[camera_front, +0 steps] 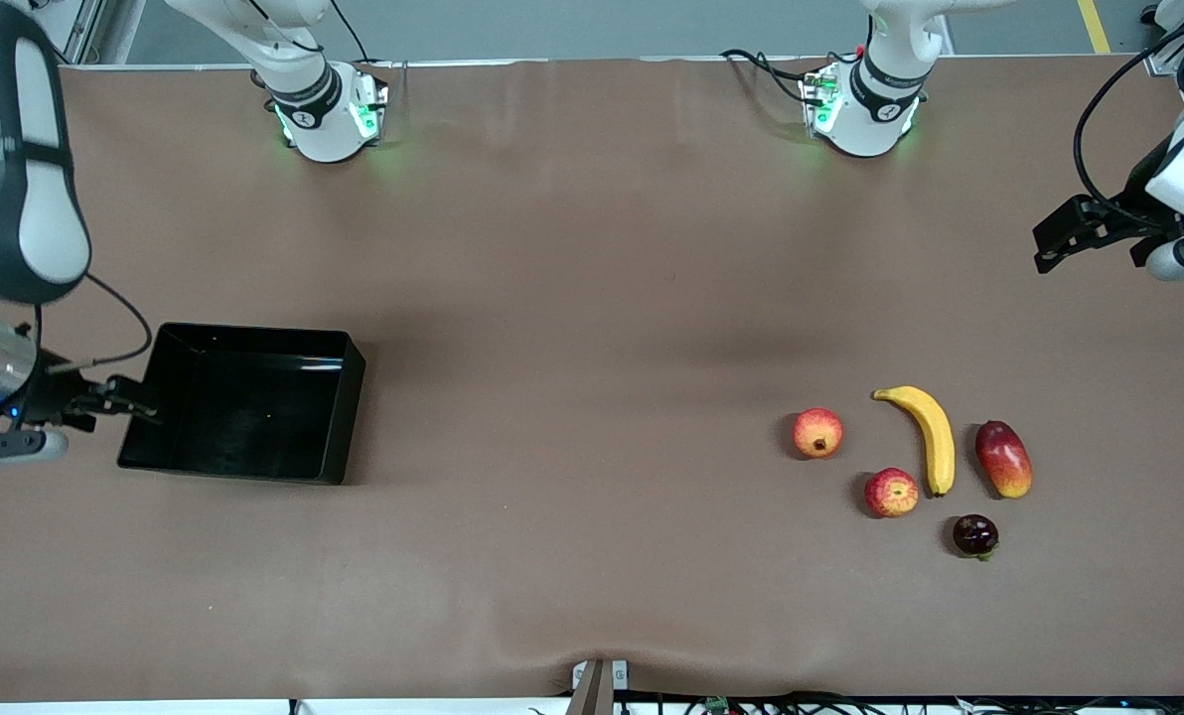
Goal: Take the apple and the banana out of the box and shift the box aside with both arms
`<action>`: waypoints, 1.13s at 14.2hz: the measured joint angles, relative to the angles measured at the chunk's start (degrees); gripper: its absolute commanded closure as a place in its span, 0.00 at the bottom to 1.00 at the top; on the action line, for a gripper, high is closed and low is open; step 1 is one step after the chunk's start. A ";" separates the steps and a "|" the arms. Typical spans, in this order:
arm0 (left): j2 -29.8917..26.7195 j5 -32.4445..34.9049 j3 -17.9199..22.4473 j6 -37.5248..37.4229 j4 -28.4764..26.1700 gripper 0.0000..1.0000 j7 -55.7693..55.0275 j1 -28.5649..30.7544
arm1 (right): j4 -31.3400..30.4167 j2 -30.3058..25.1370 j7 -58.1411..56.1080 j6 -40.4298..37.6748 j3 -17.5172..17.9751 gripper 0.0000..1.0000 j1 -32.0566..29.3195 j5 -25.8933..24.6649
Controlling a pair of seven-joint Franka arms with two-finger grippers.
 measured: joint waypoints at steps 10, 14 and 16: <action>-1.84 -2.57 -0.55 -1.69 0.13 0.00 -0.02 -0.28 | -0.15 -17.33 10.38 -23.73 -1.23 0.00 2.53 -1.55; -1.84 -2.60 -0.55 -1.68 0.42 0.00 0.02 -0.30 | 0.42 -17.92 11.64 -24.70 -4.63 0.00 5.50 -1.55; -1.84 -2.60 -0.51 -1.68 0.57 0.00 0.02 -0.30 | 2.14 -17.93 11.65 -24.62 -4.77 0.00 5.75 -1.55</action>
